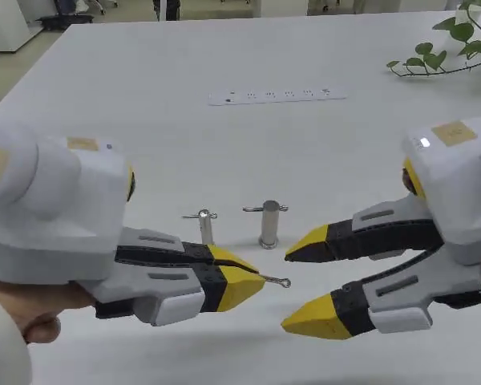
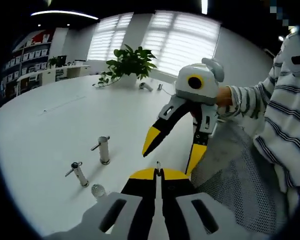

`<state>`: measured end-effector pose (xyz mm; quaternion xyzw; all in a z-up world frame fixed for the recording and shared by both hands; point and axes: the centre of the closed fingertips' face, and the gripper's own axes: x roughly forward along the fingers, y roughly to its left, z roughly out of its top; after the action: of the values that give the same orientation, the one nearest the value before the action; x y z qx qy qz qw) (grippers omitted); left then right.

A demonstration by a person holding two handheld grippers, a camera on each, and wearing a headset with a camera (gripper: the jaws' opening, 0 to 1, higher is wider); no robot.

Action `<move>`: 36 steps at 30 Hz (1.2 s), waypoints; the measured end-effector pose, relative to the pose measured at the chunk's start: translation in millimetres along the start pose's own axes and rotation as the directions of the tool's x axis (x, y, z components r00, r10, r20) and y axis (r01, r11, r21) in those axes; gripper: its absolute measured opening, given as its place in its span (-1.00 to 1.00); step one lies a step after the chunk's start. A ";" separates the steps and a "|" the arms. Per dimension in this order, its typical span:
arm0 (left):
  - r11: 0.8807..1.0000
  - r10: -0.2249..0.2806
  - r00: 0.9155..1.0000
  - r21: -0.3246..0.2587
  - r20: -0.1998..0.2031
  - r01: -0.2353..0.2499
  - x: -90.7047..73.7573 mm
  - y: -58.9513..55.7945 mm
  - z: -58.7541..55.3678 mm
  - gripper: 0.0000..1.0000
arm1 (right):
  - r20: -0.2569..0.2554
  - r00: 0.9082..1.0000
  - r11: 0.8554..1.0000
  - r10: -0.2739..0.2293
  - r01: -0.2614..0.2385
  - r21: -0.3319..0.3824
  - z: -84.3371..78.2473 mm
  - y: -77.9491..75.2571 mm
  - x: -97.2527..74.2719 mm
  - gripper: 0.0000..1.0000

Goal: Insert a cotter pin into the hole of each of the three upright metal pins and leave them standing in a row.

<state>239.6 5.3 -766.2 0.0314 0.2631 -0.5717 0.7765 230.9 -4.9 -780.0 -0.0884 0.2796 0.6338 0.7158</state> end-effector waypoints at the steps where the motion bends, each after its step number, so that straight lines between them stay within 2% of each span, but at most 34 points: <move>1: 1.000 -0.001 1.000 0.025 0.000 0.001 -0.6 -0.3 0.9 -0.99 | 0.010 1.000 1.000 0.013 -0.013 0.018 1.2 1.4 0.1 -0.10; 2: 0.999 -0.006 1.000 0.034 -0.002 0.006 -1.4 -2.0 0.9 -0.99 | 0.019 0.999 0.999 0.032 -0.033 0.040 2.1 3.8 0.0 -0.10; 3: 0.997 -0.014 1.000 0.073 0.000 0.014 -2.3 -3.2 2.8 -0.99 | 0.024 0.997 0.996 0.067 -0.068 0.054 2.6 8.7 -0.4 -0.11; 7: 0.981 -0.058 0.998 0.189 0.021 0.052 -5.0 -12.0 9.4 -0.99 | 0.036 0.997 0.996 0.069 -0.071 0.057 4.3 6.6 -0.7 -0.24; 10: 0.980 -0.064 0.998 0.188 0.011 0.061 -5.9 -14.0 8.9 -0.99 | 0.027 0.996 0.995 0.084 -0.085 0.042 3.0 8.2 -0.4 -0.43; 14: 0.963 -0.087 0.996 0.258 0.005 0.082 -6.2 -18.1 9.8 -0.99 | 0.007 0.995 0.995 0.098 -0.098 0.012 1.3 10.9 1.6 -0.54; 16: 0.962 -0.093 0.996 0.259 0.001 0.090 -6.0 -19.1 9.3 -0.99 | 0.013 0.994 0.994 0.110 -0.110 0.010 2.9 13.6 2.2 -0.60; 18: 0.953 -0.104 0.995 0.286 -0.002 0.100 -5.6 -21.0 10.2 -1.00 | 0.014 0.992 0.992 0.126 -0.126 0.009 4.1 16.3 2.7 -0.74; 21: 0.952 -0.123 0.992 0.281 0.003 0.118 -5.9 -25.1 12.8 -1.00 | 0.016 0.991 0.991 0.135 -0.135 0.008 4.8 17.7 3.7 -0.77; 22: 0.949 -0.124 0.992 0.293 0.003 0.118 -6.0 -24.9 13.1 -1.00 | 0.019 0.990 0.990 0.141 -0.141 0.001 4.9 19.5 4.5 -0.79; 24: 0.953 -0.122 0.993 0.278 -0.002 0.118 -5.9 -23.6 13.2 -1.00 | 0.019 0.988 0.988 0.152 -0.152 0.006 4.0 21.3 5.8 -0.84; 31: 0.953 -0.132 0.991 0.275 0.002 0.126 -6.6 -24.4 13.7 -1.00 | 0.009 0.988 0.988 0.157 -0.157 -0.002 0.9 22.2 7.4 -0.88; 36: 0.955 -0.132 0.991 0.267 -0.001 0.127 -6.6 -24.5 12.6 -1.00 | -0.023 0.988 0.986 0.153 -0.154 -0.062 -0.2 23.3 6.0 -0.89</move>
<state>220.8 -1.8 -746.2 0.1135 0.1790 -0.6518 0.7282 208.9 4.4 -777.9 -0.0949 0.2718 0.6948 0.6590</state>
